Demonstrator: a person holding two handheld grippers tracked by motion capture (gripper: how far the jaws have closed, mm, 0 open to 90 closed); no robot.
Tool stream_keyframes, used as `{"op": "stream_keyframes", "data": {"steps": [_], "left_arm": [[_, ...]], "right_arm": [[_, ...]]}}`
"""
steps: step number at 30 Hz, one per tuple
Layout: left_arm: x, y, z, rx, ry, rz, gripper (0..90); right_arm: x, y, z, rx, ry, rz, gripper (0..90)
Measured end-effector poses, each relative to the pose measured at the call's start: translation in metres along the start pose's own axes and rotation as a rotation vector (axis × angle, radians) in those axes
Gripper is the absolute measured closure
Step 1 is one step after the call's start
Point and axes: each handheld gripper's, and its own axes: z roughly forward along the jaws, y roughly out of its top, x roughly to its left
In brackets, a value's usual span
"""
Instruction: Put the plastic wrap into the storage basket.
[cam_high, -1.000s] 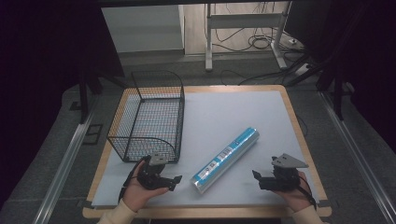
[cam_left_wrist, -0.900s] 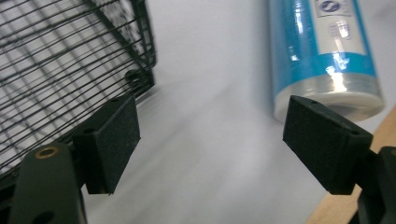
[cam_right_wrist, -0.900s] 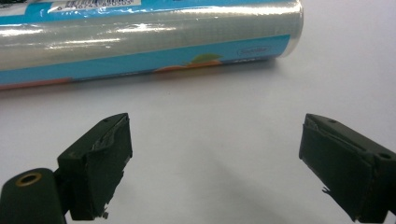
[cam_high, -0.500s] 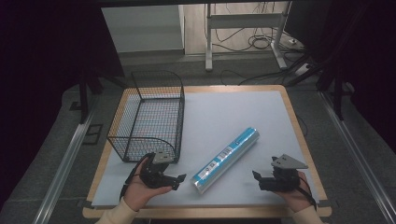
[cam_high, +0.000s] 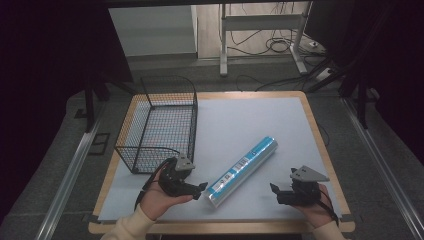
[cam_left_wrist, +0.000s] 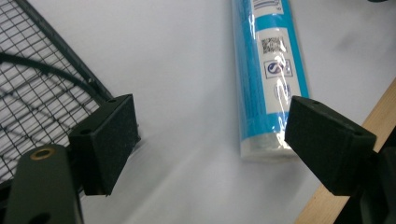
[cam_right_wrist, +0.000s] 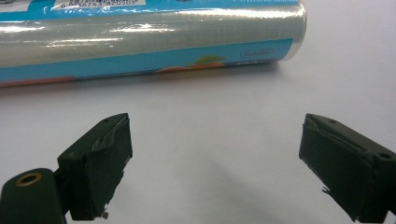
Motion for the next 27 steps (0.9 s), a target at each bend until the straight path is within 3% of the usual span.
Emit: {"op": "stream_keyframes", "data": {"steps": [9, 15, 27], "left_arm": [[-0.006, 0.011, 0.007, -0.004, -0.011, 0.016, 17.1], [-0.015, 0.024, 0.01, -0.015, -0.026, 0.052, 17.1], [-0.023, 0.04, 0.023, 0.013, -0.051, 0.072, 16.3]], "right_arm": [[0.0, -0.001, 0.001, 0.006, 0.004, 0.007, 10.1], [0.0, -0.001, 0.001, 0.012, 0.003, 0.006, 10.1], [0.0, -0.001, 0.001, 0.018, 0.001, -0.002, 10.1]]}}
